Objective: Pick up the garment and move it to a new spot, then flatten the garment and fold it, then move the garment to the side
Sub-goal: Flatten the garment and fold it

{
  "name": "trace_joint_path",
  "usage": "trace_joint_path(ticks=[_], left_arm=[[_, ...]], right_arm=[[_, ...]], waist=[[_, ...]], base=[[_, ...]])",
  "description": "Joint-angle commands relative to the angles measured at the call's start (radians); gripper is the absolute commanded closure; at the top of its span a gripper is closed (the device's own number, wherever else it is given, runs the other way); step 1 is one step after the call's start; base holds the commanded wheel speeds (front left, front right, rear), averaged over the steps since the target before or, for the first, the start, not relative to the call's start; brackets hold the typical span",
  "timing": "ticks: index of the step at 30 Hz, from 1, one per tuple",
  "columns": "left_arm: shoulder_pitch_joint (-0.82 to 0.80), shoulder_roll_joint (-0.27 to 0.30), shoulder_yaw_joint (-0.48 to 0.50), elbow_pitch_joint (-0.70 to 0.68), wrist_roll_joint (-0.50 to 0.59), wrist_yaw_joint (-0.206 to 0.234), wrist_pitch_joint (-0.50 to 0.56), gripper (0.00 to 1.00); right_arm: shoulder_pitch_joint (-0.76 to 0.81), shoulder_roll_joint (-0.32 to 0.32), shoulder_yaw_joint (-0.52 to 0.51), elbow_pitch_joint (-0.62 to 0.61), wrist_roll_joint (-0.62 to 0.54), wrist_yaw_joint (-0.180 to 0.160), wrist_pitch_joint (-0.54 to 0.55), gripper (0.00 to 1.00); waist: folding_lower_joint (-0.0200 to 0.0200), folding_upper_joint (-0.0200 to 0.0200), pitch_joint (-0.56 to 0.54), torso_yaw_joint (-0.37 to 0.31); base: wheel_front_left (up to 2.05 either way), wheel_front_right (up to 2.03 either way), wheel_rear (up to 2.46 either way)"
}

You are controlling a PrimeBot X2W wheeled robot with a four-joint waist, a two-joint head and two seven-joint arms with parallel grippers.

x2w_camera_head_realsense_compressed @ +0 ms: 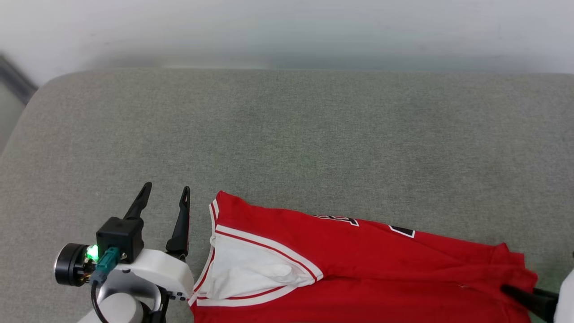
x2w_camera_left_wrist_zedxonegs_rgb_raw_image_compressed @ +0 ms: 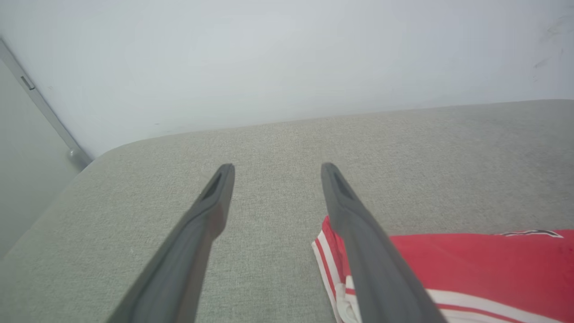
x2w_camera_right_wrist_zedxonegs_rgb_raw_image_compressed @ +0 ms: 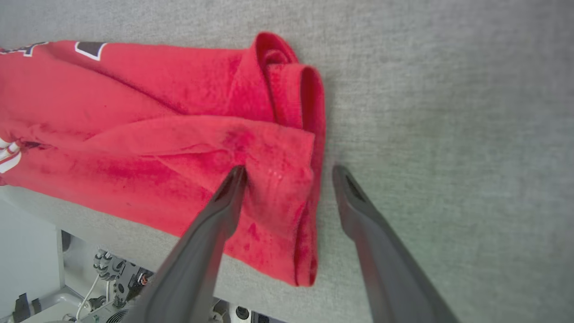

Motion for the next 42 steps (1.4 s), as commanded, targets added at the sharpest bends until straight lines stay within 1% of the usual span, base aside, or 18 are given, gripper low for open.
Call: trace_joint_path(ticks=[1,6,11,16,17,18,19,22,28,33,37,40,42], left_arm=[[0.017,-0.013,0.016,-0.004,0.017,-0.006,-0.007,0.0],[0.084,-0.083,0.12,0.005,0.118,-0.051,-0.006,0.0],[0.131,-0.153,0.215,0.017,0.206,-0.091,-0.006,0.0],[0.166,-0.222,0.297,0.022,0.289,-0.132,-0.005,0.0],[0.173,-0.236,0.312,0.024,0.306,-0.142,-0.005,0.0],[0.181,-0.25,0.326,0.026,0.322,-0.152,-0.005,0.0],[0.186,-0.261,0.342,0.028,0.337,-0.162,-0.005,0.0],[0.208,-0.297,0.383,0.038,0.381,-0.191,-0.005,0.0],[0.253,-0.357,0.458,0.046,0.462,-0.232,-0.005,0.0],[0.287,-0.401,0.504,0.049,0.514,-0.263,-0.005,0.0],[0.305,-0.43,0.532,0.052,0.548,-0.289,-0.005,0.0],[0.315,-0.447,0.548,0.053,0.571,-0.306,-0.005,0.0],[0.325,-0.46,0.558,0.055,0.583,-0.315,-0.005,0.0]], right_arm=[[0.006,0.012,0.0,0.006,0.003,0.0,0.005,0.0],[-0.006,0.077,0.048,0.041,0.002,0.0,0.044,0.0],[-0.024,0.137,0.093,0.035,0.036,0.001,0.063,0.0],[-0.058,0.144,0.118,0.044,0.038,0.001,0.046,0.0],[-0.068,0.144,0.118,0.046,0.039,0.001,0.038,0.49],[-0.078,0.141,0.119,0.047,0.04,0.001,0.031,0.72],[-0.083,0.137,0.121,0.048,0.039,0.001,0.025,1.0],[-0.097,0.112,0.125,0.044,0.035,0.001,0.004,1.0],[-0.118,0.048,0.112,0.027,0.046,0.0,-0.043,1.0],[-0.109,-0.026,0.088,0.033,0.041,0.0,-0.063,1.0],[-0.091,-0.093,0.073,0.059,0.014,0.0,-0.053,1.0],[-0.087,-0.119,0.059,0.072,0.006,0.0,-0.04,1.0],[-0.082,-0.122,0.059,0.06,0.002,0.0,-0.028,1.0]], waist=[[0.0,0.0,0.006,0.006],[0.0,0.0,0.019,0.021],[0.0,0.0,0.029,0.029],[0.0,0.0,0.032,0.034],[0.0,0.0,0.031,0.035],[0.0,0.0,0.03,0.035],[0.0,0.0,0.028,0.035],[0.0,0.0,0.019,0.034],[0.0,0.0,-0.011,0.025],[0.0,0.0,-0.035,0.016],[0.0,0.0,-0.051,0.012],[0.0,0.0,-0.062,0.01],[0.0,0.0,-0.07,0.01]], base=[[0.0,0.0,0.0],[0.0,0.0,0.0],[0.0,0.0,0.0],[0.0,0.0,0.0],[0.0,0.0,0.0],[0.0,0.0,0.0],[0.0,0.0,0.0],[0.0,0.0,0.0],[0.0,0.0,0.0],[0.0,0.0,0.0],[0.0,0.0,0.0],[0.0,0.0,0.0],[0.0,0.0,0.0]])
